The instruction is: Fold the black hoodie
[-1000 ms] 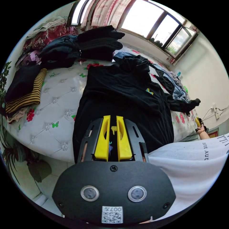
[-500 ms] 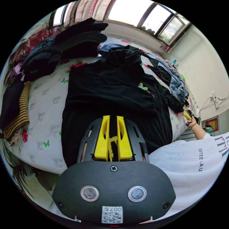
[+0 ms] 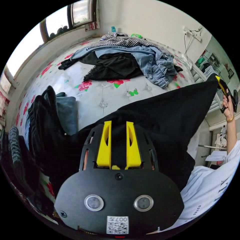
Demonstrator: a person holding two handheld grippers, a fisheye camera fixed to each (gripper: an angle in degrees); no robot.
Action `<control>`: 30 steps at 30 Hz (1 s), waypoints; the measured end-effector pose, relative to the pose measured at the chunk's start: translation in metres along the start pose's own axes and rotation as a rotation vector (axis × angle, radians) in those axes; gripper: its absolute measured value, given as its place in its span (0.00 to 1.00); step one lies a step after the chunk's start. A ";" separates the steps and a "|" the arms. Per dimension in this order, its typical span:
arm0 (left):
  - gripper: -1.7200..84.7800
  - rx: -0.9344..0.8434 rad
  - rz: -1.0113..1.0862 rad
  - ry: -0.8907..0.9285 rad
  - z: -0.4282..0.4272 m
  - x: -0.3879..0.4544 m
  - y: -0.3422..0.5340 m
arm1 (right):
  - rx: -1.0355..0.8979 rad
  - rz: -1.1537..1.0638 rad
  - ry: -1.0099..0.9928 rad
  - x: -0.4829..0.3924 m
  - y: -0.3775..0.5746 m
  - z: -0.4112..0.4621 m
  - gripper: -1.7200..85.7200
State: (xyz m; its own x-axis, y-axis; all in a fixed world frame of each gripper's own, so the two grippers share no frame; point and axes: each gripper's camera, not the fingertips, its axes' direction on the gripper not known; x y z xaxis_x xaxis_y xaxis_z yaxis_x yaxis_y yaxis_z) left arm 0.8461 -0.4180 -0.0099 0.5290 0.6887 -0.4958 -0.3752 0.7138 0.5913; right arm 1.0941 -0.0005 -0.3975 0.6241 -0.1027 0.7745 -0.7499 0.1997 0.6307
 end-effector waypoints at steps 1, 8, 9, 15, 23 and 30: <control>0.12 -0.043 0.017 -0.014 0.027 0.006 -0.021 | -0.055 -0.001 0.070 0.001 -0.003 0.011 0.04; 0.02 -0.067 0.045 -0.207 0.100 0.014 -0.039 | -0.295 0.357 0.174 0.101 0.059 0.068 0.09; 0.02 -0.057 0.041 -0.187 0.100 0.012 -0.038 | -0.276 0.370 0.178 0.103 0.066 0.065 0.09; 0.06 -0.030 -0.019 -0.124 0.105 0.009 -0.036 | -0.270 0.286 0.285 0.104 0.062 0.082 0.08; 0.08 0.105 0.105 0.083 0.085 0.072 -0.002 | -0.298 0.015 0.157 0.082 -0.013 0.106 0.02; 0.08 0.085 0.229 0.143 0.098 0.107 0.018 | -0.068 -0.257 0.023 0.045 -0.040 0.040 0.02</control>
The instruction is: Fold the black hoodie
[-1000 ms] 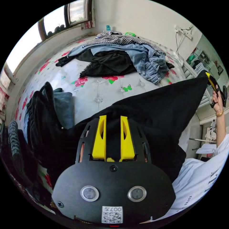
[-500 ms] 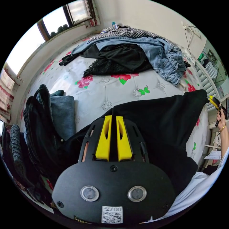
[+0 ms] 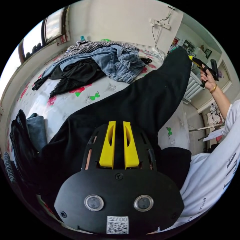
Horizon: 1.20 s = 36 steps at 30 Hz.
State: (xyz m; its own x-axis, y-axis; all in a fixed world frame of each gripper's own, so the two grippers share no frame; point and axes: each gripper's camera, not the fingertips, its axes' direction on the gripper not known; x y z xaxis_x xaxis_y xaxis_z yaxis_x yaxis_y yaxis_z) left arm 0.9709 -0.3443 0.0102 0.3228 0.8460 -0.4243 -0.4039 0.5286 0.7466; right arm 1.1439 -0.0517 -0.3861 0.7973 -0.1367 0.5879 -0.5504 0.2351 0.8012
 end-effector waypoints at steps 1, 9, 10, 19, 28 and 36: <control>0.08 -0.016 0.017 -0.009 0.006 0.002 0.001 | -0.128 0.044 0.031 0.017 0.018 0.015 0.03; 0.09 -0.068 -0.058 -0.050 0.018 -0.041 -0.006 | -0.351 0.437 0.176 0.090 0.129 0.047 0.08; 0.10 -0.075 -0.057 -0.043 0.020 -0.046 -0.008 | -0.315 0.421 0.203 0.091 0.127 0.048 0.08; 0.11 -0.124 -0.007 -0.035 0.039 -0.048 -0.009 | -0.393 0.418 0.010 0.135 0.095 0.113 0.03; 0.12 -0.065 -0.204 -0.040 0.007 -0.073 0.006 | -0.252 0.471 0.240 0.139 0.085 0.092 0.10; 0.10 0.034 -0.447 -0.103 -0.085 -0.093 0.098 | -0.245 0.788 -0.054 0.142 0.200 0.127 0.11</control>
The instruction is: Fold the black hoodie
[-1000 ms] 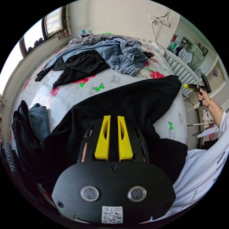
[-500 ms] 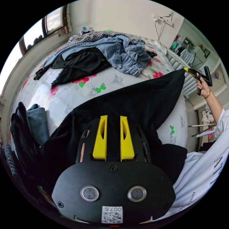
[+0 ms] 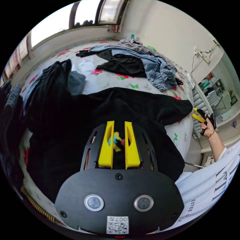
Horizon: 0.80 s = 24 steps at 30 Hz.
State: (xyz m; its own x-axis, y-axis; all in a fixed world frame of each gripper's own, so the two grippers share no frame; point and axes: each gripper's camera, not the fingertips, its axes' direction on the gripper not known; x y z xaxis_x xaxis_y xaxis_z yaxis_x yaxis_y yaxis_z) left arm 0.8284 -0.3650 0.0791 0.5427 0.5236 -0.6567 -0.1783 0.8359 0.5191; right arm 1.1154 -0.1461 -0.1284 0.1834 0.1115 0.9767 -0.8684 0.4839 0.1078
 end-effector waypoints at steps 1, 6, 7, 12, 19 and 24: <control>0.10 -0.005 -0.040 -0.020 -0.014 -0.011 0.018 | 0.005 0.023 -0.032 0.005 0.007 0.011 0.09; 0.10 -0.025 -0.245 -0.070 -0.070 -0.059 0.099 | 0.035 -0.002 -0.117 -0.014 0.009 0.043 0.03; 0.10 -0.021 -0.296 -0.087 -0.085 -0.069 0.120 | 0.048 -0.091 -0.133 -0.043 0.011 0.046 0.03; 0.10 0.052 -0.493 -0.116 -0.147 -0.100 0.197 | 0.040 -0.649 -0.294 -0.227 0.080 0.055 0.02; 0.09 0.194 -0.725 -0.138 -0.213 -0.130 0.302 | -0.127 -1.473 -0.579 -0.419 0.395 0.108 0.04; 0.09 0.215 -0.838 -0.141 -0.232 -0.145 0.368 | -0.808 -1.591 -0.488 -0.383 0.623 0.253 0.06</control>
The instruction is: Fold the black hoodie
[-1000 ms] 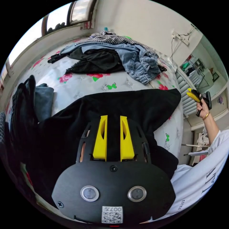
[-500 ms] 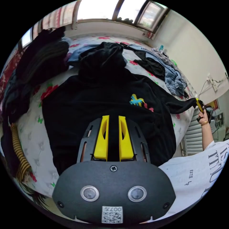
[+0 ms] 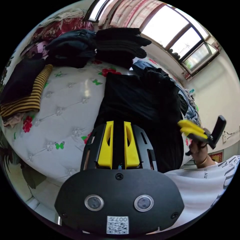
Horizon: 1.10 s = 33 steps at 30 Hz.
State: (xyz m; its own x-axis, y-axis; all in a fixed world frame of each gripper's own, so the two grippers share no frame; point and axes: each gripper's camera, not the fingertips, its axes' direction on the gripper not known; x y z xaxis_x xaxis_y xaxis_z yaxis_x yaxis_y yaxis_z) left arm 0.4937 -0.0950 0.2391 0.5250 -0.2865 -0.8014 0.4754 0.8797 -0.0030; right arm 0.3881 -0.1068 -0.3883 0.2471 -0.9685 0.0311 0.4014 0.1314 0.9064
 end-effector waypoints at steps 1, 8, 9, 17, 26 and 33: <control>0.10 -0.009 -0.020 -0.004 -0.003 -0.012 0.006 | -0.172 0.034 -0.124 -0.005 0.010 0.061 0.06; 0.12 -0.022 -0.009 0.067 -0.005 -0.041 -0.001 | -0.338 0.093 0.037 0.001 0.044 0.124 0.08; 0.12 -0.018 0.006 0.078 -0.004 -0.039 -0.006 | -0.331 0.115 0.086 0.008 0.046 0.121 0.08; 0.09 -0.155 0.215 0.148 0.059 0.016 -0.088 | -0.424 0.370 0.535 0.102 0.104 0.093 0.10; 0.02 -0.099 0.343 0.117 0.010 0.035 -0.083 | -0.607 0.062 0.791 0.055 0.128 0.131 0.06; 0.08 -0.313 0.234 0.080 0.045 0.017 -0.046 | -0.694 -0.059 0.803 0.044 0.177 0.168 0.08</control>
State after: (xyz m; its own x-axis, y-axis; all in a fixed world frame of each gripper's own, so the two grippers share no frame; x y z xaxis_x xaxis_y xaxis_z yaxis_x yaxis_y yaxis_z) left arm 0.5126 -0.1573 0.2520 0.5308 -0.0453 -0.8463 0.1053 0.9944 0.0129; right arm 0.3212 -0.1616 -0.1560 0.6190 -0.5870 -0.5217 0.7842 0.4263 0.4509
